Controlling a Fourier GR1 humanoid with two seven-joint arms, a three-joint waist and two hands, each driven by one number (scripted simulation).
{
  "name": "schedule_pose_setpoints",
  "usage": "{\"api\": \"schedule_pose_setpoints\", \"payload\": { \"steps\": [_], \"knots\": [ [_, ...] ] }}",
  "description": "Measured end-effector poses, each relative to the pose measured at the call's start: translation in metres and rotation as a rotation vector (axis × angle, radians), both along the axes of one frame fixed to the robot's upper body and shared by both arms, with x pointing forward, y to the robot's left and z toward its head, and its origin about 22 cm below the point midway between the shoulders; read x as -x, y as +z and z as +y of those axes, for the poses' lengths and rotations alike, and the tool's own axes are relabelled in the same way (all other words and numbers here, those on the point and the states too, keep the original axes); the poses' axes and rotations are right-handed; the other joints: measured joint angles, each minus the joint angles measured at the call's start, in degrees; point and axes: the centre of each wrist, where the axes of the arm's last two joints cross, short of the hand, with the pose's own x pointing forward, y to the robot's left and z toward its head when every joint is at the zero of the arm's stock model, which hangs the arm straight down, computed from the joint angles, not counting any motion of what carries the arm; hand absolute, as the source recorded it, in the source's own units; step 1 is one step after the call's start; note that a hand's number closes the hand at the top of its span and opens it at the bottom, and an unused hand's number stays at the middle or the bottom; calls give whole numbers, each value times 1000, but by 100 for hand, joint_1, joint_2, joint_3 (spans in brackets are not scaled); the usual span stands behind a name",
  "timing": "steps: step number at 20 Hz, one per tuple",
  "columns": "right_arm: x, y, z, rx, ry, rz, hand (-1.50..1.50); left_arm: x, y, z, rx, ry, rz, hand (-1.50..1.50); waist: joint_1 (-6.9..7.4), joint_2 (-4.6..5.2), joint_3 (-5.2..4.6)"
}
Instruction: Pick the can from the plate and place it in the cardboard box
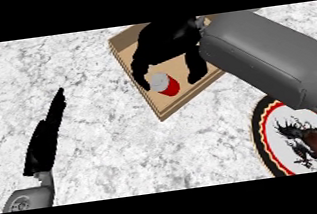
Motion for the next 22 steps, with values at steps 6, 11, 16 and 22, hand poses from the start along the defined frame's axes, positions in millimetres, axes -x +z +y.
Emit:
{"api": "schedule_pose_setpoints", "payload": {
  "steps": [6, 11, 16, 22],
  "knots": [
    [-10, -30, 9, -17, -31, 97, -150, 7, -2, 10, -4, 14, 6, 0, -70, -29, 4],
    [-20, -30, 16, -166, -137, 261, -150, 6, -2, 11, -1, 16, 0, 0, -88, -24, 3],
    [-33, -11, 13, -269, -271, 419, -150, 5, 0, 8, 3, 9, -2, 0, -44, -1, 0],
    [-49, 31, -2, -398, -438, 522, -150, 2, 5, 3, -3, -17, -20, 0, 132, 73, -2]
  ]
}}
